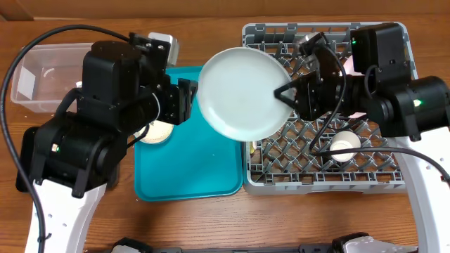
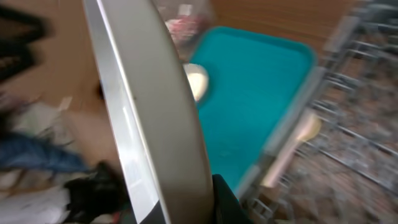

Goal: Sort waste into correct bins and load items into the dishwasher rack
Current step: 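Stand the grey plate in the rack beside the pink plate with right gripper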

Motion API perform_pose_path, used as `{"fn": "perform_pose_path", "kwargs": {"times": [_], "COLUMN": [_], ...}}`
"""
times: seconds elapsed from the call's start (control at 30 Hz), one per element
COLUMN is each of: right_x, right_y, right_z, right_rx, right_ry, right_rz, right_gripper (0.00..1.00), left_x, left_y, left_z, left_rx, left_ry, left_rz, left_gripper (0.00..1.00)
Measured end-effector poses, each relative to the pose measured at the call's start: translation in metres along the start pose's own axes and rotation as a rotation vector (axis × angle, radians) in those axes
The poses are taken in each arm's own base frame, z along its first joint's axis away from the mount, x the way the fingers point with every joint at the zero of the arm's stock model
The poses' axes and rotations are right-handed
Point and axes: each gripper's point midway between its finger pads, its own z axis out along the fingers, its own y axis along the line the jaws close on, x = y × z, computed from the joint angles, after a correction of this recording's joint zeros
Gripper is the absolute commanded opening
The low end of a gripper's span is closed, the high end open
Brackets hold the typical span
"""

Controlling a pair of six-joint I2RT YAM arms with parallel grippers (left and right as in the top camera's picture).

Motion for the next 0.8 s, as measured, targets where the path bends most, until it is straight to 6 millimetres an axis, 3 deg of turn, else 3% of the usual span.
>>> {"fn": "perform_pose_path", "kwargs": {"times": [0.2, 0.37, 0.53, 0.63, 0.8], "right_x": [0.009, 0.011, 0.015, 0.012, 0.018], "right_y": [-0.066, -0.118, -0.157, -0.176, -0.208], "right_z": [-0.024, -0.058, -0.09, -0.091, -0.071], "right_rx": [0.412, 0.695, 0.928, 1.009, 1.095], "right_ry": [-0.018, -0.069, -0.093, -0.054, 0.093], "right_rz": [0.155, 0.254, 0.298, 0.257, 0.201], "right_gripper": [0.06, 0.07, 0.07, 0.07, 0.06], "left_x": [-0.006, -0.009, -0.009, -0.009, -0.009], "left_y": [0.013, 0.013, 0.013, 0.013, 0.014], "left_z": [-0.032, -0.062, -0.077, -0.077, -0.076], "left_rx": [-0.091, -0.099, -0.102, -0.106, -0.107], "left_ry": [-0.09, -0.167, -0.205, -0.203, -0.2], "left_rz": [-0.007, -0.007, -0.008, -0.008, -0.009], "left_gripper": [0.76, 1.0, 1.0, 1.0, 1.0]}}
